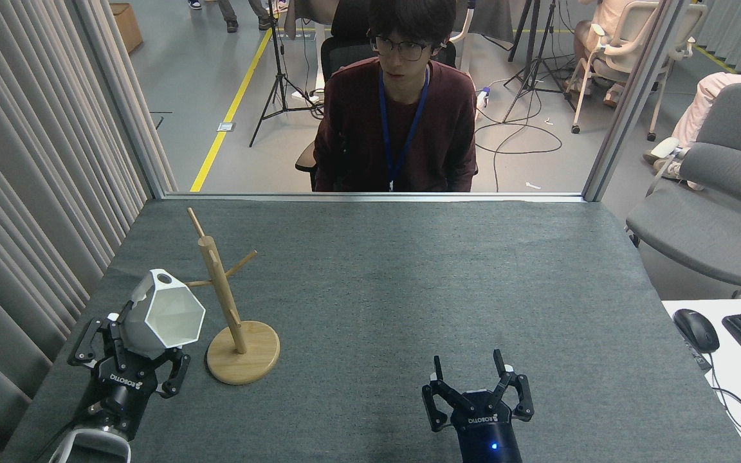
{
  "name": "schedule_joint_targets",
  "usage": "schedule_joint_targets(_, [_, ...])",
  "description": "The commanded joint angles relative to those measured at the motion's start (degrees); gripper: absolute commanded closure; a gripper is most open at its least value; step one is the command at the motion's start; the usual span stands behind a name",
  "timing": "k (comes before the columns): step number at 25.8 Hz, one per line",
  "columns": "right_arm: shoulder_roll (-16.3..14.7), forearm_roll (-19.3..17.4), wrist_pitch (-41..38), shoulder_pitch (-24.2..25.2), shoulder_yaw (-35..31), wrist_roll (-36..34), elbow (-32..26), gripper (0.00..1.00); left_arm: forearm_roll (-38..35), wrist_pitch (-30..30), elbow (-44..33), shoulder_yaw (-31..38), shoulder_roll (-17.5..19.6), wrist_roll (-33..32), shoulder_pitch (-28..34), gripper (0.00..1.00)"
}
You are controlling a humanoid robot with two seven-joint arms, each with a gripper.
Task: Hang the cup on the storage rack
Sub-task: 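Hook the cup onto a peg of the wooden stand with the left gripper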
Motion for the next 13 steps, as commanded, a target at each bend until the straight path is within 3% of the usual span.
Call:
schedule_joint_targets(1, [-0.08,-0.09,0.01,-0.15,-0.01,0.01,0.17,0.02,-1.16,0.1,1.97,-1.4,-0.11,0.05,-1.4,0.46])
schedule_joint_targets(13, [-1.14,-0.09,-0.07,-0.59,-0.36,-0.08,1.49,0.02,-2.56,1.68,8.56,-5.45,-0.28,0.23,-5.27,0.45])
